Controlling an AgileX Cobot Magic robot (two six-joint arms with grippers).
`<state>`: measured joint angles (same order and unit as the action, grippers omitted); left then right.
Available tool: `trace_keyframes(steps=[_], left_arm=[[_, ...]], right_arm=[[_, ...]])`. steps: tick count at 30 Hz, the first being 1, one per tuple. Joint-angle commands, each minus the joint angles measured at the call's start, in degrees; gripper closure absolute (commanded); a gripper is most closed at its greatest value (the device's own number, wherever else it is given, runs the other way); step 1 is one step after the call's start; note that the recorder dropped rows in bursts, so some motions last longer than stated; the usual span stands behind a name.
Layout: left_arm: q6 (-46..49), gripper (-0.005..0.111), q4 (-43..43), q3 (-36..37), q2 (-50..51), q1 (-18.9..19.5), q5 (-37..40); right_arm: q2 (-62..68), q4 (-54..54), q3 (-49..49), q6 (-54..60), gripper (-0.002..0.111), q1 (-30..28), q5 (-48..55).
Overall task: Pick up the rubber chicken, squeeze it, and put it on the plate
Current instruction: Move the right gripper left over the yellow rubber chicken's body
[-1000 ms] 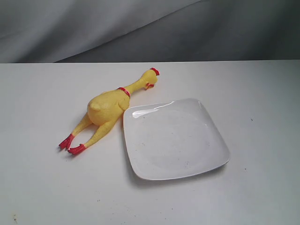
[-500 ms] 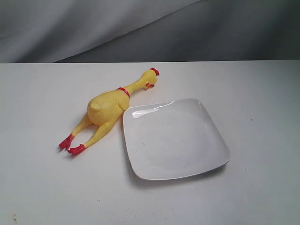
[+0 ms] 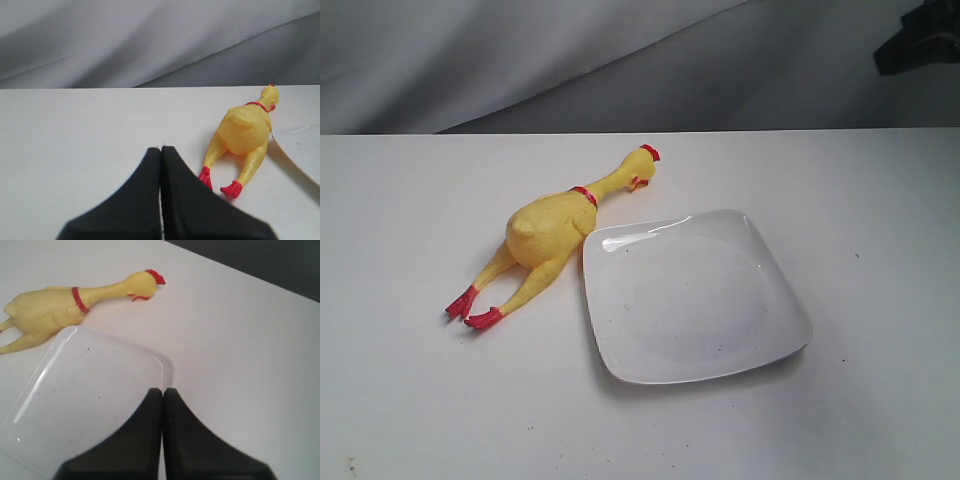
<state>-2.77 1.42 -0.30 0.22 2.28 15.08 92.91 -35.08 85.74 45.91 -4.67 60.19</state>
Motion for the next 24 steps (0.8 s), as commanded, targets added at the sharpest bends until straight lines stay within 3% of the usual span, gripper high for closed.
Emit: trace_keyframes(steps=[1, 5, 8, 11, 15, 17, 24], left_arm=[[0.0, 0.107, -0.5, 0.3, -0.2, 0.2, 0.1], [0.0, 0.107, -0.5, 0.3, -0.2, 0.2, 0.1], [0.0, 0.107, -0.5, 0.3, -0.2, 0.2, 0.1], [0.0, 0.107, -0.5, 0.3, -0.2, 0.2, 0.1], [0.0, 0.107, -0.5, 0.3, -0.2, 0.2, 0.1], [0.0, 0.107, -0.5, 0.3, -0.2, 0.2, 0.1], [0.0, 0.107, -0.5, 0.3, -0.2, 0.2, 0.1]], right_arm=[[5.0, -0.5, 0.3, 6.3, 0.108, 2.5, -1.8], [9.3, 0.7, 0.3, 10.9, 0.108, 7.5, -10.3], [11.6, 5.8, 0.3, 13.7, 0.102, 12.1, -18.6], [13.6, 12.3, 0.3, 13.7, 0.085, 16.7, -24.6], [16.1, 19.9, 0.3, 13.7, 0.053, 22.0, -31.1], [17.5, 23.3, 0.3, 13.7, 0.044, 24.5, -34.1], [23.7, 36.1, 0.3, 13.7, 0.043, 31.2, -45.5]])
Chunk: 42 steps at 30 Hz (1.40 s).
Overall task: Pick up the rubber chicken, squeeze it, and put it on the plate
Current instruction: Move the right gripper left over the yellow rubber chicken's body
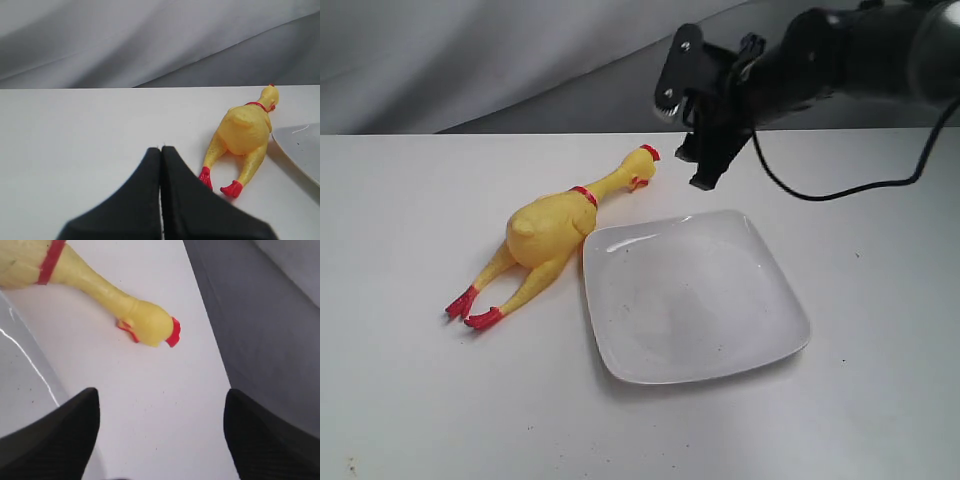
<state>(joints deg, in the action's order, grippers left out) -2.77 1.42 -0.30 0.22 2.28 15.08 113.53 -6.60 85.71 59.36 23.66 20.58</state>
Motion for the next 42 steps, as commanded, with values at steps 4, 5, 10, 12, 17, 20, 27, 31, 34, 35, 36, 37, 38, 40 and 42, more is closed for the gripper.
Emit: trace_keyframes(steps=[4, 5, 10, 12, 17, 20, 27, 31, 34, 35, 36, 37, 38, 40, 42], left_arm=[[0.0, 0.107, -0.5, 0.3, -0.2, 0.2, 0.1], [0.0, 0.107, -0.5, 0.3, -0.2, 0.2, 0.1], [0.0, 0.107, -0.5, 0.3, -0.2, 0.2, 0.1], [0.0, 0.107, -0.5, 0.3, -0.2, 0.2, 0.1], [0.0, 0.107, -0.5, 0.3, -0.2, 0.2, 0.1], [0.0, 0.107, -0.5, 0.3, -0.2, 0.2, 0.1], [0.0, 0.107, -0.5, 0.3, -0.2, 0.2, 0.1], [0.0, 0.107, -0.5, 0.3, -0.2, 0.2, 0.1], [0.0, 0.107, -0.5, 0.3, -0.2, 0.2, 0.1], [0.0, 0.107, -0.5, 0.3, -0.2, 0.2, 0.1], [0.0, 0.107, -0.5, 0.3, -0.2, 0.2, 0.1], [0.0, 0.107, -0.5, 0.3, -0.2, 0.2, 0.1], [0.0, 0.107, -0.5, 0.3, -0.2, 0.2, 0.1], [0.0, 0.107, -0.5, 0.3, -0.2, 0.2, 0.1], [0.0, 0.107, -0.5, 0.3, -0.2, 0.2, 0.1]], right_arm=[[7.4, 13.6, 0.4, 0.3, 0.043, 5.6, -11.4], [8.2, 14.4, 0.4, 0.3, 0.043, 5.9, -12.7], [11.9, 16.6, 0.4, 0.4, 0.045, 6.5, -17.8], [12.7, 17.5, 0.4, 0.4, 0.045, 6.5, -18.6], [13.4, 21.8, 0.4, 0.4, 0.045, 6.5, -20.6], [14.3, 22.9, 0.5, 0.5, 0.045, 6.5, -24.2], [20.8, 20.5, 11.2, -0.1, 0.045, 7.1, -16.1], [24.1, 20.5, 16.1, -0.3, 0.045, 9.1, -15.8], [25.9, 20.5, 19.2, -0.3, 0.045, 9.9, -13.0], [26.6, 20.5, 20.2, -0.4, 0.045, 10.1, -12.0], [27.0, 20.5, 21.0, -0.5, 0.045, 10.1, -11.2], [27.7, 20.6, 22.0, -1.1, 0.045, 10.1, -9.8], [28.1, 20.6, 22.4, -1.4, 0.045, 10.1, -9.3], [28.6, 20.6, 22.9, -1.8, 0.045, 10.1, -9.0], [28.9, 20.9, 23.1, -1.8, 0.045, 10.2, -9.2]])
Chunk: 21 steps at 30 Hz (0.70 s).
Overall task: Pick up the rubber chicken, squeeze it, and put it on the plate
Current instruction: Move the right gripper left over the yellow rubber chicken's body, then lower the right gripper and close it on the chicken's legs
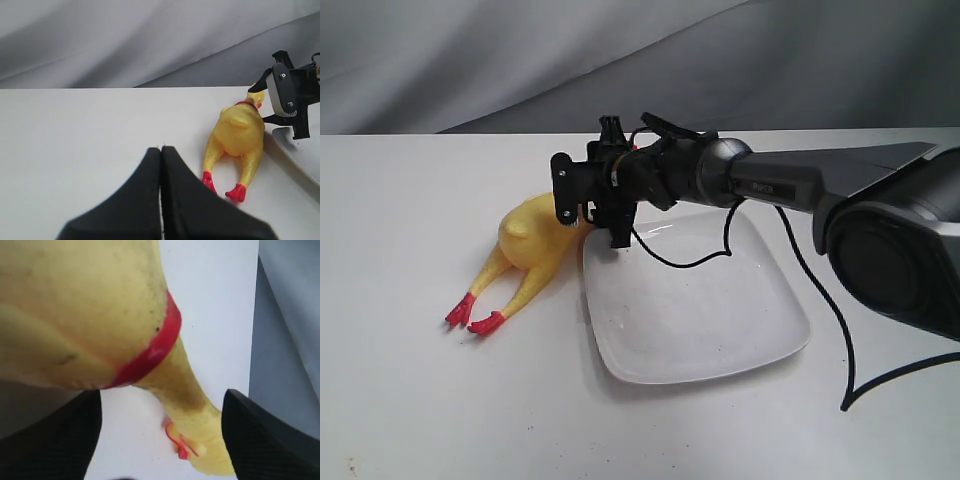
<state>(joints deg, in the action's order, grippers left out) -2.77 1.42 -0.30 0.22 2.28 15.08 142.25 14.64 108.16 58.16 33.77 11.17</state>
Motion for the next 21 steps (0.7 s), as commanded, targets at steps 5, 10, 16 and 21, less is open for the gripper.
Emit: trace_keyframes(steps=[5, 10, 16, 21], left_arm=[[0.0, 0.107, -0.5, 0.3, -0.2, 0.2, 0.1], [0.0, 0.107, -0.5, 0.3, -0.2, 0.2, 0.1], [0.0, 0.107, -0.5, 0.3, -0.2, 0.2, 0.1], [0.0, 0.107, -0.5, 0.3, -0.2, 0.2, 0.1]], right_arm=[[0.2, 1.7, 0.6, -0.9, 0.052, 0.2, -1.9], [0.2, 1.8, 0.6, -1.0, 0.066, 0.2, -2.0], [0.2, 2.7, 0.6, -1.0, 0.096, 0.2, -2.0], [0.0, 2.7, 0.6, -1.7, 0.108, 0.2, -1.4]])
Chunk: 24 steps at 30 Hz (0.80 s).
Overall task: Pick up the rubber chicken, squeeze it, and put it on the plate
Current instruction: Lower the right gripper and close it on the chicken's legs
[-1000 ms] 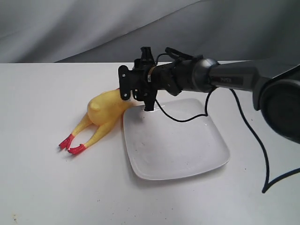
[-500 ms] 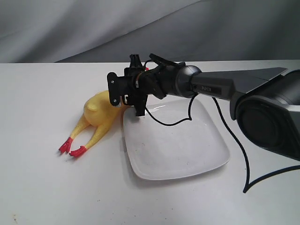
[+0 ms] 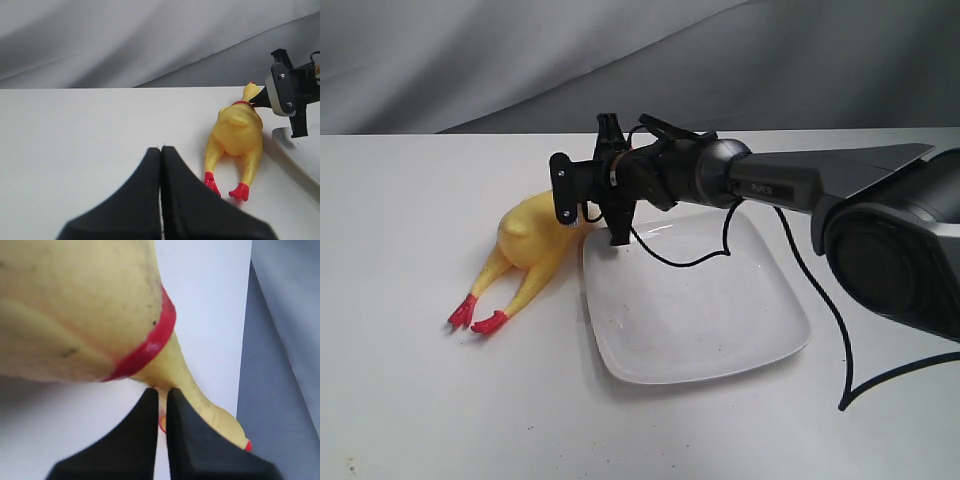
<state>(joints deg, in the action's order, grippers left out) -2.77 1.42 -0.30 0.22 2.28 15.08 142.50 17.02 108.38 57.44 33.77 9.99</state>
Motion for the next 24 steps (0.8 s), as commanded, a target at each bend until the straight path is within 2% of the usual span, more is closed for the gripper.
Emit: trace_keyframes(steps=[1, 10, 15, 17, 20, 22, 24], left_arm=[[0.0, 0.107, -0.5, 0.3, -0.2, 0.2, 0.1], [0.0, 0.107, -0.5, 0.3, -0.2, 0.2, 0.1], [0.0, 0.107, -0.5, 0.3, -0.2, 0.2, 0.1], [0.0, 0.107, -0.5, 0.3, -0.2, 0.2, 0.1], [0.0, 0.107, -0.5, 0.3, -0.2, 0.2, 0.1], [0.0, 0.107, -0.5, 0.3, -0.2, 0.2, 0.1], [0.0, 0.107, -0.5, 0.3, -0.2, 0.2, 0.1]], right_arm=[[-0.2, 0.3, 0.4, -1.3, 0.108, 0.4, 0.7], [-5.3, -1.1, 0.4, -8.4, 0.108, 3.9, 14.6], [-10.8, -1.2, 0.4, -33.0, 0.108, 5.7, 16.8], [-13.1, -3.5, 0.4, -37.8, 0.106, 6.3, 20.9], [-14.9, -11.3, 0.4, -37.8, 0.088, 7.0, 27.2], [-15.0, -18.5, 0.4, -38.2, 0.069, 7.5, 31.1], [-14.6, -24.2, 0.4, -38.4, 0.056, 8.4, 34.3]])
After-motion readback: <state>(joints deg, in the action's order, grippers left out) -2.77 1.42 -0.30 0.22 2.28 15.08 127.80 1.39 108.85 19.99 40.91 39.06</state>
